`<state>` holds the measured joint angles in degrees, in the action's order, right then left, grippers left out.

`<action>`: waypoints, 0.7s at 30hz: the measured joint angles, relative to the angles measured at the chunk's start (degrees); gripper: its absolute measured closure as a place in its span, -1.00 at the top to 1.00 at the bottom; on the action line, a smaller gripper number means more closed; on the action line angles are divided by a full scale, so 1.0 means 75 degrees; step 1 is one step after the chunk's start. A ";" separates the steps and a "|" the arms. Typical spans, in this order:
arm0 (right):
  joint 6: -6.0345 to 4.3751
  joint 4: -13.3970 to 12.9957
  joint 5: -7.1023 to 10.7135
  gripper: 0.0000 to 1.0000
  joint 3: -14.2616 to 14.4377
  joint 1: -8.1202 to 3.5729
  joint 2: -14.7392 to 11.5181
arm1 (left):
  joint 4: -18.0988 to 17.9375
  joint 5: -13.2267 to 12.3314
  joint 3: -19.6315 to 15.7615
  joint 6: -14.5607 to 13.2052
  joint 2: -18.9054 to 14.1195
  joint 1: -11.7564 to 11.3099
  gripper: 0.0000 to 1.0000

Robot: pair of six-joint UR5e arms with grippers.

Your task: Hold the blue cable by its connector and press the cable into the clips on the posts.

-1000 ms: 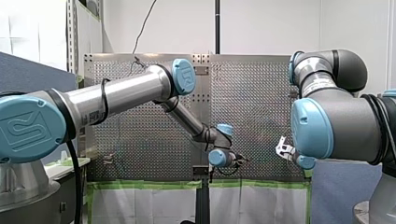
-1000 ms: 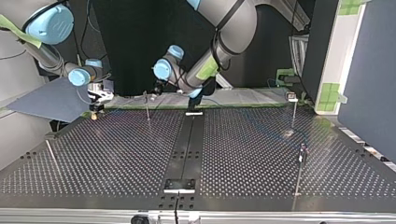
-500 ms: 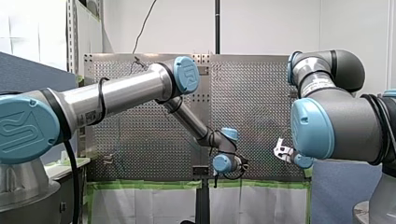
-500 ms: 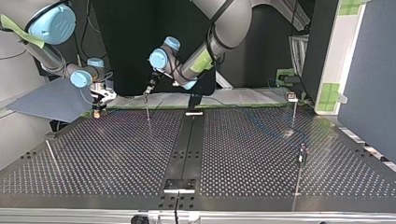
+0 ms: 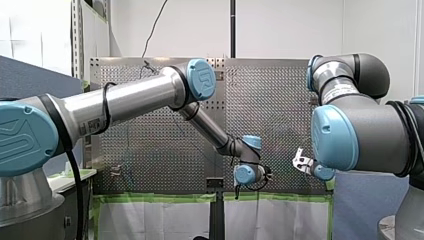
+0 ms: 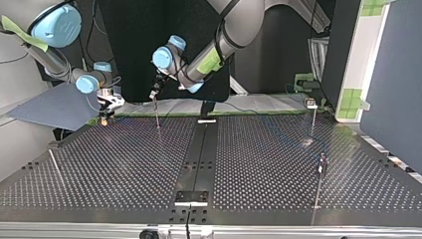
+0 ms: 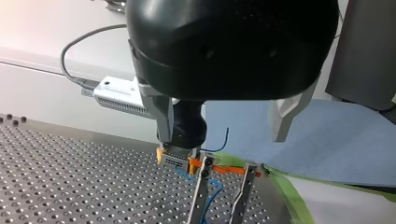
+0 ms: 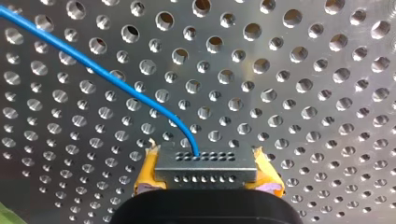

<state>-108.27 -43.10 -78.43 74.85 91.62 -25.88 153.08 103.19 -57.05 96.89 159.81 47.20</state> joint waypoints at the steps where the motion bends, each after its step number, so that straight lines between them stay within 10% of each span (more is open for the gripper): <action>1: -0.0001 0.0001 0.0004 -1.00 0.0001 0.0000 0.0002 | 0.0007 0.0001 -0.0001 0.0004 0.0000 0.0000 1.00; 21: 0.0006 0.0002 0.0071 -1.00 0.0000 0.0035 0.0009 | 0.0028 0.0005 -0.0005 0.0067 0.0000 0.0003 1.00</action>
<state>-108.23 -43.08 -77.90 74.85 91.88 -25.81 153.29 103.23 -57.09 97.39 159.81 47.22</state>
